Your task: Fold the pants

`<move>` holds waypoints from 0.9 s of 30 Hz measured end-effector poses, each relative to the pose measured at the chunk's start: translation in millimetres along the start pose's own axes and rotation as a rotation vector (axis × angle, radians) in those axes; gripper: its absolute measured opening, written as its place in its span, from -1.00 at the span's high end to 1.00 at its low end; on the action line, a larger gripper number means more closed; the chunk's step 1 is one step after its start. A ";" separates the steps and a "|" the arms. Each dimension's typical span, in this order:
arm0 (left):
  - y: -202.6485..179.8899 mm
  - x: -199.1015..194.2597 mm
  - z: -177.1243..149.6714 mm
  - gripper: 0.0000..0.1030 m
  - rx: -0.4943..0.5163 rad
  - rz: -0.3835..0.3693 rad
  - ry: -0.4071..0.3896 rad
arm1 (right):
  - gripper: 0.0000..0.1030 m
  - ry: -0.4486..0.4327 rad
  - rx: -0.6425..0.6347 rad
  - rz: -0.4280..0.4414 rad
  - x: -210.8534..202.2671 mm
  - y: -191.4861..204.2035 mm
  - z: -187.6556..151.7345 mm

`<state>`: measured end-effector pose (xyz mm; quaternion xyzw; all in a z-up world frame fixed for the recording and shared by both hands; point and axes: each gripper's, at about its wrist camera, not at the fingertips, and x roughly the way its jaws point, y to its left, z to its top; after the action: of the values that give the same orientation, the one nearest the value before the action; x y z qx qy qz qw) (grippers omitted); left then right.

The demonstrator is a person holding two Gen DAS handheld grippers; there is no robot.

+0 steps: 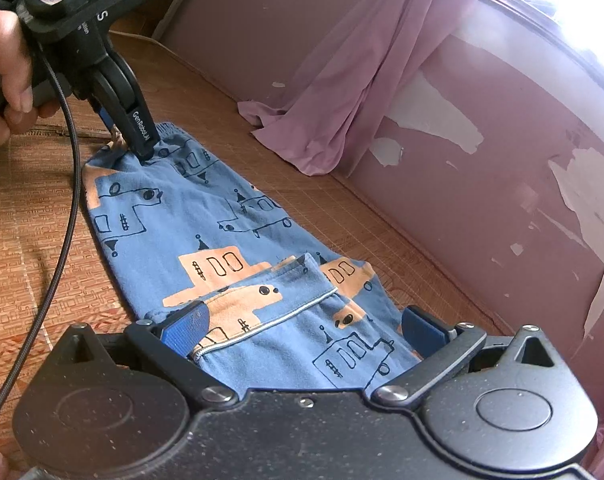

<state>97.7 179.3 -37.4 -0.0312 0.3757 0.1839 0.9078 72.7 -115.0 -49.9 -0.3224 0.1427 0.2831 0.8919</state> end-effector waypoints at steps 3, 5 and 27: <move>-0.8 -0.4 0.3 0.36 -0.003 -0.004 0.000 | -0.98 0.000 0.001 0.000 0.0 0.0 -0.3; -6.0 -1.8 -0.6 0.47 0.017 0.018 -0.009 | -0.98 -0.002 0.000 -0.001 0.1 0.0 -0.5; -34.2 -48.7 17.9 0.57 0.089 0.017 -0.121 | -0.98 -0.068 0.026 -0.054 -9.5 -7.6 1.0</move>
<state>90.3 135.9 6.5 0.0233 0.3283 0.1764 0.9277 69.8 -123.1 -41.3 -0.3049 0.1072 0.2680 0.9076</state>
